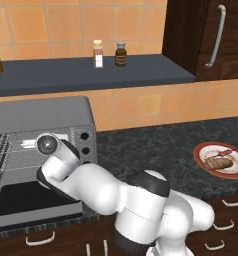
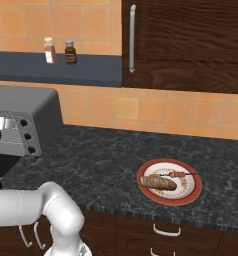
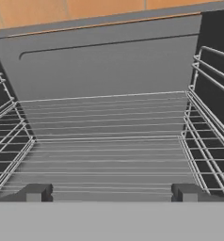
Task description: Pick up the kebab skewer and baguette bread, and place them inside the toaster oven. Close the toaster oven door and start by setting the timer.
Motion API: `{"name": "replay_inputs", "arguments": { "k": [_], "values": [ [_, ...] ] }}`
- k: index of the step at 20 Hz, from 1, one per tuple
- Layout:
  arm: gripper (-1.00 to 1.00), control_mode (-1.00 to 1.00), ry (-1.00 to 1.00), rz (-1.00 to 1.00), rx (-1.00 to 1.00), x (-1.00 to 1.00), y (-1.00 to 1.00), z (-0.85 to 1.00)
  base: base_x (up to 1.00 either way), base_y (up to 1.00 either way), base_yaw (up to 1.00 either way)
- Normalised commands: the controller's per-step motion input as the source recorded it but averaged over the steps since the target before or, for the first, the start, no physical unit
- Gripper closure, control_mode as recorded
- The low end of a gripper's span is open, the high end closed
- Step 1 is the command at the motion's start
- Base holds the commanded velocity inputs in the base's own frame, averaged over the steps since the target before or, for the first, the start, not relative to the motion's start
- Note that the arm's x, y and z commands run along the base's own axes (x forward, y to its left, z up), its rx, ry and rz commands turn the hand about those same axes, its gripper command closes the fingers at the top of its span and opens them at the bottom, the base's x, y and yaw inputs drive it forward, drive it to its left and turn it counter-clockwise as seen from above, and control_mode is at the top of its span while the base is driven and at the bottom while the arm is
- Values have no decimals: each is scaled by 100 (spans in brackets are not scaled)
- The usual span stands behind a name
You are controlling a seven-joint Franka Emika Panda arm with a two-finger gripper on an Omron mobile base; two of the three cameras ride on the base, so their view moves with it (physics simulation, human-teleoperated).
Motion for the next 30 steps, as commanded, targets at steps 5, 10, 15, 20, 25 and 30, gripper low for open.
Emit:
{"name": "replay_inputs", "arguments": {
  "k": [5,10,15,20,25,30],
  "values": [
    [-100,-100,1,0,0,0,0,-12,0,0,0],
    [-100,-100,1,0,0,2,0,-4,0,0,0],
    [-100,-100,2,0,0,13,0,0,0,0,0],
    [-100,-100,6,0,0,0,0,-7,0,0,0],
    [-100,-100,0,0,0,0,0,-31,0,0,0],
    [-100,-100,0,0,0,-16,0,-75,0,0,0]
  ]
}}
